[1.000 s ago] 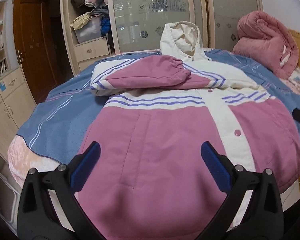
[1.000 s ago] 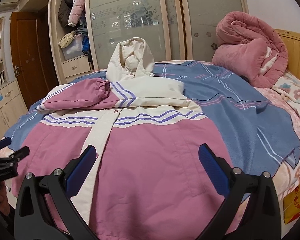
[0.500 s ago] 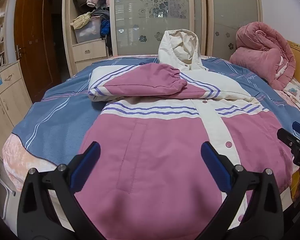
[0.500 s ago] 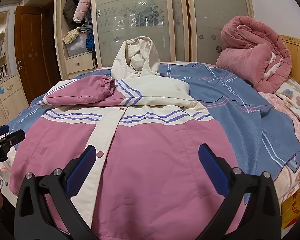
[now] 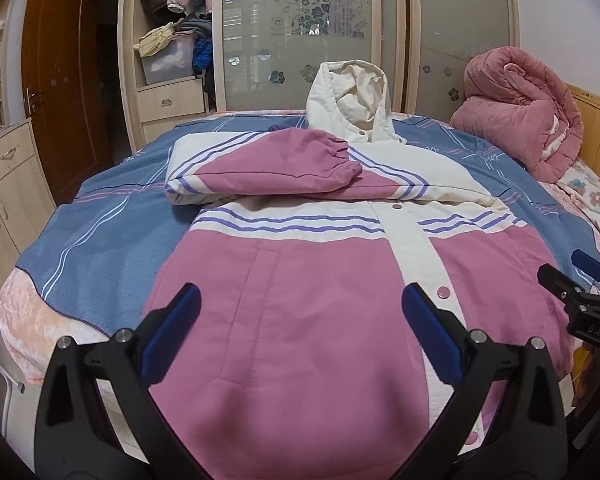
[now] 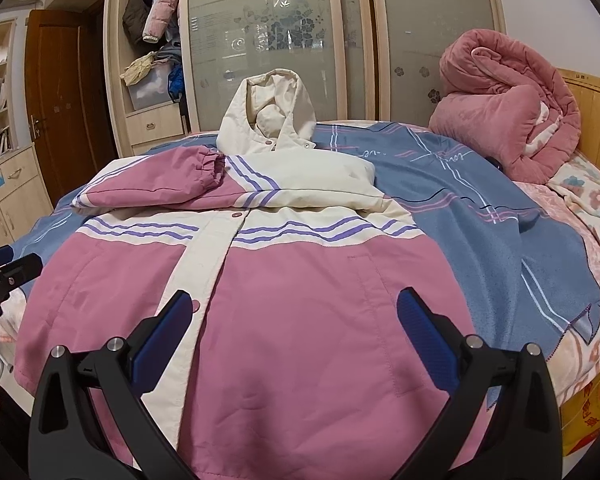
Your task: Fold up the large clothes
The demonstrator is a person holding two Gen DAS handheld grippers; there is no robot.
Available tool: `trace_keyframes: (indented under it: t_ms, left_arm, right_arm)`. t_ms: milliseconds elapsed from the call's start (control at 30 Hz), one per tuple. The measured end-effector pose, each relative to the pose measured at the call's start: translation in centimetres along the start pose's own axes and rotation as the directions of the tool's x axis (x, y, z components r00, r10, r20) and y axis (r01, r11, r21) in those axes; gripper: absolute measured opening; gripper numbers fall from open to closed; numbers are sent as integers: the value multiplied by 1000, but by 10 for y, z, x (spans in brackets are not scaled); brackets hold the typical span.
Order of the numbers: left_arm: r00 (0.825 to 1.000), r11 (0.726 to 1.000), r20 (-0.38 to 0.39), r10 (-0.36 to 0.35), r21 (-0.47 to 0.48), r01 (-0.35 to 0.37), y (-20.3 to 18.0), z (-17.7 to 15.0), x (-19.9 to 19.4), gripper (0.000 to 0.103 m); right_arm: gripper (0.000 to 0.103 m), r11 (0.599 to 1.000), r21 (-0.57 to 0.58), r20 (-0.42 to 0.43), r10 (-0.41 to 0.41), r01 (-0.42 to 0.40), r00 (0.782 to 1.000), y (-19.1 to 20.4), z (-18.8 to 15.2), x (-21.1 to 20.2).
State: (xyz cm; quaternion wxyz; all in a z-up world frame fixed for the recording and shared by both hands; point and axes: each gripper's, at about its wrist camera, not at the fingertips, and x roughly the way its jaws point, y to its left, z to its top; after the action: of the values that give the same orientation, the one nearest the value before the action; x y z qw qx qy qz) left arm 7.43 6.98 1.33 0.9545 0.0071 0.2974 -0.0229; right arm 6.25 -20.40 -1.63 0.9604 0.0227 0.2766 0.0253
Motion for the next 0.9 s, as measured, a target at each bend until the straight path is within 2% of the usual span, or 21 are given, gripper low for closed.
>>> trace_keyframes:
  t_ms: [200,300,467,533,567,700,767,833,867,900]
  left_arm:
    - [1000,1000,-6,-18,-25,18,5,3,0,101]
    - [1000,999,-10,-24,-35,24,6,4,0,101]
    - [998,998,-23,-51,-37,50,7,4,0,101]
    - [998,998,-20,-55,-38,54,8,5,-1,101]
    - [998,998,-20,-58,-40,57,9,5,-1,101]
    - [998,996,-26,-61,-63,60,14,7,1,101]
    - [998,996,-29,-56,-76,54,19,8,2,101]
    - [998,994,-34,-54,-93,51,24,8,4,101]
    - [998,994,-35,-52,-101,48,26,9,5,101]
    - [998,993,-37,-46,-108,42,28,9,8,101]
  right_arm:
    - [102,1000,-4,-9,-17,17,1000,0,2,2]
    - [102,1000,9,-5,1,-1,1000,0,8,1]
    - [102,991,95,-16,100,-98,995,-1,48,4]
    - [102,980,110,-54,171,-164,984,6,76,17]
    - [102,975,115,-67,197,-188,978,10,86,23]
    - [102,941,142,-164,329,-308,930,41,133,72]
    - [102,913,200,-201,393,-355,897,54,149,102]
    - [102,882,287,-244,445,-374,862,66,159,146]
    - [101,871,319,-255,459,-374,851,70,162,165]
    - [94,863,340,-260,467,-372,845,72,163,179]
